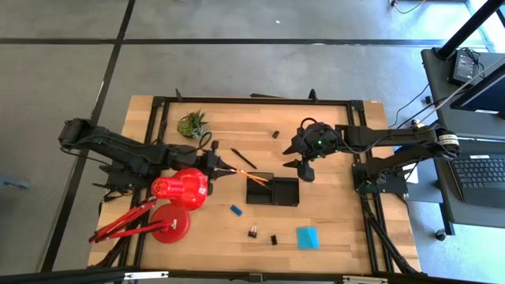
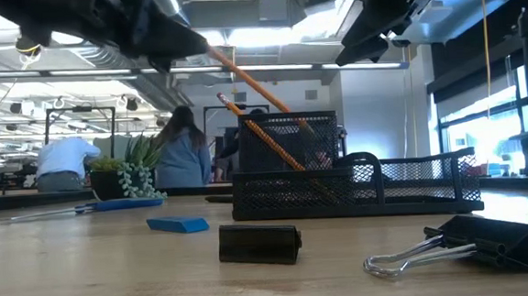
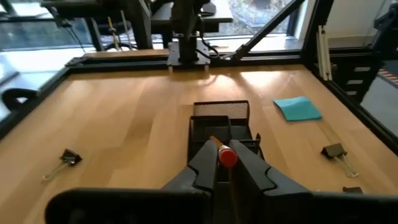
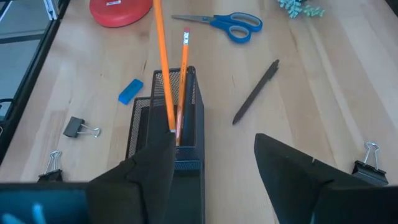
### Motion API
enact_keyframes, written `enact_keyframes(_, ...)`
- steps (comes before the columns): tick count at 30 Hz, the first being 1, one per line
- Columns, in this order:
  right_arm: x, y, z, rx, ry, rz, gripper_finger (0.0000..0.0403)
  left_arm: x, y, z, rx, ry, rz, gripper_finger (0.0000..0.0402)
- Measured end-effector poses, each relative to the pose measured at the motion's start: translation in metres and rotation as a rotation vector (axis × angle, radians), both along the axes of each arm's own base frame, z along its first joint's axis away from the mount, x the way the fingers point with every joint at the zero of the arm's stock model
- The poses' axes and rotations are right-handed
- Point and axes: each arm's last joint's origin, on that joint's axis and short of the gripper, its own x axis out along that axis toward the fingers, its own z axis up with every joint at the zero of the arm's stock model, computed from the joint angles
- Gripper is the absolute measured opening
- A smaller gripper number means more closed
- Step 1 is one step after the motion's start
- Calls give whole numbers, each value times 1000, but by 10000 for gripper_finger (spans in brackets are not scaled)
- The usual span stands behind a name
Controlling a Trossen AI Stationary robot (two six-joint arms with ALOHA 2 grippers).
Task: Pick and place office supplies into organizer
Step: Put the orange pencil into the black desk organizer
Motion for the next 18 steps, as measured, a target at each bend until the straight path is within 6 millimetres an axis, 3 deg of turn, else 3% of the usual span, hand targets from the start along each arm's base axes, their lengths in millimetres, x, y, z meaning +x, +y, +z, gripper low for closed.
enact_keyframes(18,0,0,0,-20,-1,17,221,13,15,-21,-78,84,-28,20)
